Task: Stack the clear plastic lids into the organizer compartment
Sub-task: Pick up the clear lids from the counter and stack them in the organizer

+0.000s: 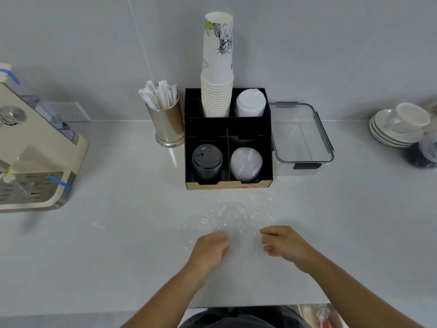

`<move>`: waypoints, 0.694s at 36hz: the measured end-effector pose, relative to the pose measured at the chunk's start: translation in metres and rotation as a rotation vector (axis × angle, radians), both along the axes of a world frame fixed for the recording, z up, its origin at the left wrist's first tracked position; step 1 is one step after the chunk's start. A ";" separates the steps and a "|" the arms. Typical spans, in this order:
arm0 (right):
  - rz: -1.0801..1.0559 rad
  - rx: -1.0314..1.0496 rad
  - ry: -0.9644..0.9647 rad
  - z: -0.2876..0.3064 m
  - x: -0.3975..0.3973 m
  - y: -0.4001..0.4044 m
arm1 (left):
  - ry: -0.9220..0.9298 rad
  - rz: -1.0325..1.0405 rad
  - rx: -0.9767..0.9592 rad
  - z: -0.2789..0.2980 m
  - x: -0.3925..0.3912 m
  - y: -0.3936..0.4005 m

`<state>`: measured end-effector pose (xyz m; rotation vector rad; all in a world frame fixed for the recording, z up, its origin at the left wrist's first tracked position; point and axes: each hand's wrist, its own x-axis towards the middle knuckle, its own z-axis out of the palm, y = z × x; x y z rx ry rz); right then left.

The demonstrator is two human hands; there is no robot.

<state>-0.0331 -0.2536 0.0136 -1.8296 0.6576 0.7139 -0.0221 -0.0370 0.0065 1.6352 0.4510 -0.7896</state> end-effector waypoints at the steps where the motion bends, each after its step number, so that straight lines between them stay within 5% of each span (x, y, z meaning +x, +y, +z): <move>1: -0.008 0.010 -0.001 0.002 0.000 0.000 | -0.003 0.000 -0.001 0.001 -0.001 0.000; 25: -0.154 0.034 -0.311 0.062 0.047 0.004 | -0.175 0.159 -0.063 0.037 0.045 -0.012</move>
